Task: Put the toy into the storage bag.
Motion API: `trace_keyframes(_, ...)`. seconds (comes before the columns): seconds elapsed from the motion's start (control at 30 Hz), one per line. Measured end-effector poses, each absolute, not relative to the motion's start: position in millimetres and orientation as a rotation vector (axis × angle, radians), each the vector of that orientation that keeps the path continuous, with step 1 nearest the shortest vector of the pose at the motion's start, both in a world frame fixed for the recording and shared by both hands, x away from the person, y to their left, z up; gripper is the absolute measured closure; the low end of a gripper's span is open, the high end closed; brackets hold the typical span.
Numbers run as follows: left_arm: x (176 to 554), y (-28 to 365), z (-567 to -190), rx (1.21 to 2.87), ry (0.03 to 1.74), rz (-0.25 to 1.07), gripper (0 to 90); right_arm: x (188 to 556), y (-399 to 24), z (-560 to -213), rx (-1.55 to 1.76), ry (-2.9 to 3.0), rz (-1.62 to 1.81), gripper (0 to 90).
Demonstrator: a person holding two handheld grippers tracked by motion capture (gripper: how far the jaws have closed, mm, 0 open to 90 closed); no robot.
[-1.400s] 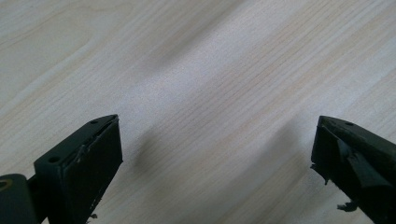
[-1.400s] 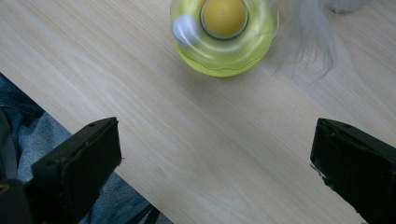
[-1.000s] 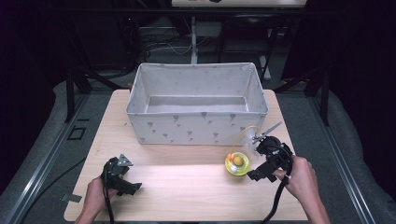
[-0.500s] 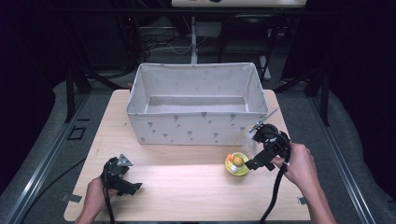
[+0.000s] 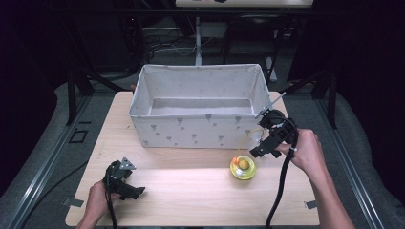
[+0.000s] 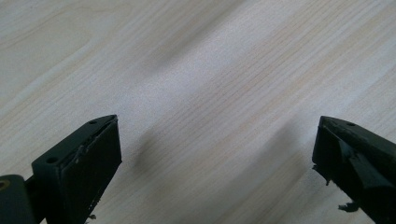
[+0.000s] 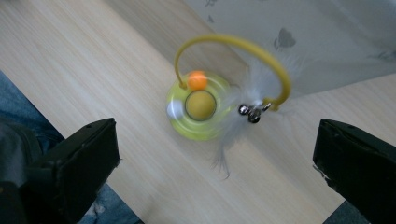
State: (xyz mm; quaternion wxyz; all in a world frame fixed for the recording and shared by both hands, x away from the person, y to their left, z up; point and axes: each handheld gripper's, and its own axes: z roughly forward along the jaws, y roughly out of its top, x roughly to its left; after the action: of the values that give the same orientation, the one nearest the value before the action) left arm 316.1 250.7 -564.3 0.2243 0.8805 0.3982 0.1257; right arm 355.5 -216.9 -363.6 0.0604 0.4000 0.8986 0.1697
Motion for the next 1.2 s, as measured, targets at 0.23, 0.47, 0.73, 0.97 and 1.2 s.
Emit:
trace_keyframes(0.23, 316, 251, -564, 2.429, 1.093, 0.34, 0.9, 372, -213, -345, 1.186, 2.707, 0.575, 3.0)
trace_keyframes(0.47, 316, 251, -565, 2.429, 1.094, 0.341, 0.9, 389, -192, -347, 1.157, 2.744, 0.518, 26.3)
trace_keyframes(0.73, 316, 250, -565, 2.43, 1.095, 0.344, 0.9, 396, -183, -359, 1.146, 2.786, 0.416, 53.8)
trace_keyframes(0.97, 316, 250, -566, 2.441, 1.096, 0.338, 1.0, 397, -184, -364, 1.128, 2.8, 0.441, 66.5)
trace_keyframes(1.2, 316, 250, -566, 2.441, 1.097, 0.337, 1.0, 395, -183, -368, 1.135, 2.804, 0.478, 83.5)
